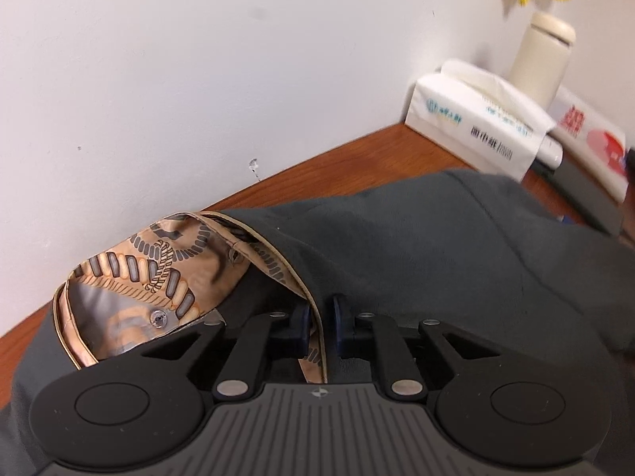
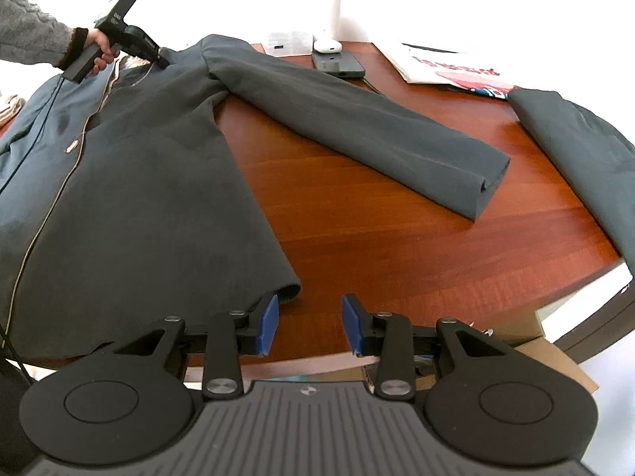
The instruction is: Fold clothes
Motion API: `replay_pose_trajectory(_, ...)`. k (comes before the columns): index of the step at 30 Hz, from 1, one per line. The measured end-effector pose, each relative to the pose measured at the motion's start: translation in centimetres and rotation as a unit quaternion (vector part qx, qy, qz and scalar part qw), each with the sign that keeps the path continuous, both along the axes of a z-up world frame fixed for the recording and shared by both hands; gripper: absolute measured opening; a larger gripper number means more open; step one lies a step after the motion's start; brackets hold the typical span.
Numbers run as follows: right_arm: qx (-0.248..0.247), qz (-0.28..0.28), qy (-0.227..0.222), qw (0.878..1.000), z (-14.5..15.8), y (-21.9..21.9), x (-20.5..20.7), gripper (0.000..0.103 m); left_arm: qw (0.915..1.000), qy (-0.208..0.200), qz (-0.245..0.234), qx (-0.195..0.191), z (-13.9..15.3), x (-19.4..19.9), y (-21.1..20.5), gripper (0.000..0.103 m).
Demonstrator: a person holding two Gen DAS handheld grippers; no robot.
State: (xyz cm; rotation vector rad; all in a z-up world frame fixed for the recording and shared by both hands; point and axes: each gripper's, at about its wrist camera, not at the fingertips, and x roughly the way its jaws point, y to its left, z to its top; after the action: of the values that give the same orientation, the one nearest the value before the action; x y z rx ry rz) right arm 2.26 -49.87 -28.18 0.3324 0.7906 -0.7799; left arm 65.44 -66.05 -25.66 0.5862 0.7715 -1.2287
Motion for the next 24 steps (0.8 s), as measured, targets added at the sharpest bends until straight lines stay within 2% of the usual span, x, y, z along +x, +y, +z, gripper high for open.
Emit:
replay_pose_trajectory(2,-0.005,0.000,-0.004,1.000,-0.3,0.1,0.1,0.042,1.0000,-0.009,0.001,0.003,0.0,-0.1,-0.3,0.012)
replay_pose_trajectory(5,-0.016,-0.004,-0.036,0.999,-0.5,0.0,0.3,0.042,0.9996,-0.027,-0.004,0.010,0.0,-0.4,-0.6,0.012)
replay_pose_trajectory(6,-0.013,-0.006,-0.061,0.998,-0.7,-0.3,0.3,0.042,0.9994,-0.032,-0.006,0.012,0.0,-0.4,-0.7,0.012)
replay_pose_trajectory(7,-0.013,-0.006,-0.065,0.998,-0.7,-0.3,0.3,0.042,0.9991,-0.039,-0.008,0.014,0.0,-0.5,-0.8,0.012)
replay_pose_trajectory(8,-0.010,-0.008,-0.099,0.995,-0.7,-0.6,0.2,0.042,0.9989,-0.042,-0.008,0.015,0.0,-0.5,-0.8,0.012)
replay_pose_trajectory(10,-0.005,-0.008,-0.138,0.990,-0.8,-1.0,0.0,0.042,0.9984,-0.053,-0.008,0.019,0.1,-0.7,-0.9,0.012)
replay_pose_trajectory(16,0.022,-0.009,-0.186,0.982,-2.4,-2.0,-0.8,0.041,0.9967,-0.077,-0.008,0.025,0.1,-1.2,-1.1,0.012)
replay_pose_trajectory(18,0.027,-0.008,-0.212,0.977,-3.0,-2.2,-1.3,0.037,0.9963,-0.081,-0.009,0.027,0.2,-1.2,-1.1,0.012)
replay_pose_trajectory(21,0.033,-0.001,-0.231,0.972,-3.5,-2.3,-1.4,0.023,0.9957,-0.087,-0.010,0.031,0.2,-1.2,-1.1,0.012)
replay_pose_trajectory(23,0.037,0.005,-0.235,0.971,-3.8,-2.5,-1.2,0.007,0.9948,-0.095,-0.014,0.034,0.2,-1.4,-1.2,0.012)
replay_pose_trajectory(24,0.041,0.004,-0.234,0.971,-3.8,-2.7,-1.1,0.006,0.9942,-0.100,-0.017,0.035,0.2,-1.6,-1.3,0.012)
